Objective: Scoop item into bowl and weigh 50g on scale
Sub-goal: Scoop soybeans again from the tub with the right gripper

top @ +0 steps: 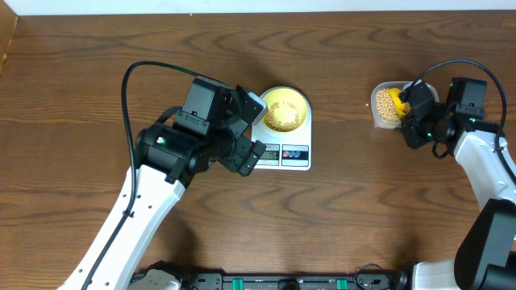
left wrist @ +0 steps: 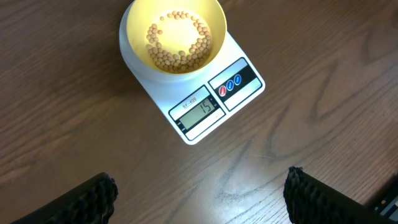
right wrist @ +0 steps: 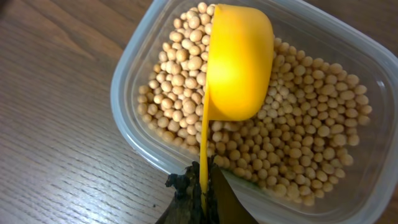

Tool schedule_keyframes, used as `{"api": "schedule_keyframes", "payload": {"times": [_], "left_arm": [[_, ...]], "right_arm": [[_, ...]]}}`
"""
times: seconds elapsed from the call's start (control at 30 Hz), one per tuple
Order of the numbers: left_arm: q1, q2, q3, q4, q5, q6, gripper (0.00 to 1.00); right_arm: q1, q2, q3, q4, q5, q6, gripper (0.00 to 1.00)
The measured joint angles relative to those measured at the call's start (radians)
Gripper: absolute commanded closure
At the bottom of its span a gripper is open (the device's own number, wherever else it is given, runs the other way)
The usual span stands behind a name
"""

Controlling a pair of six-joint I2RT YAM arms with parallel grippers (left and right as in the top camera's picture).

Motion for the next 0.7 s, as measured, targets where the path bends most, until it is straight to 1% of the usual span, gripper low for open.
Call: {"api": "schedule_keyframes", "payload": {"times": [0.43, 0.7], "left_arm": [[0.000, 0.000, 0.000, 0.000, 0.000, 0.000, 0.12], [0.000, 0.000, 0.000, 0.000, 0.000, 0.000, 0.12]], "right_arm": [[0.000, 0.004, 0.001, -0.010, -0.037, 0.043, 0.99], [-0.033, 0.014, 0.006, -0.078, -0.081, 0.050, 0.99]]}}
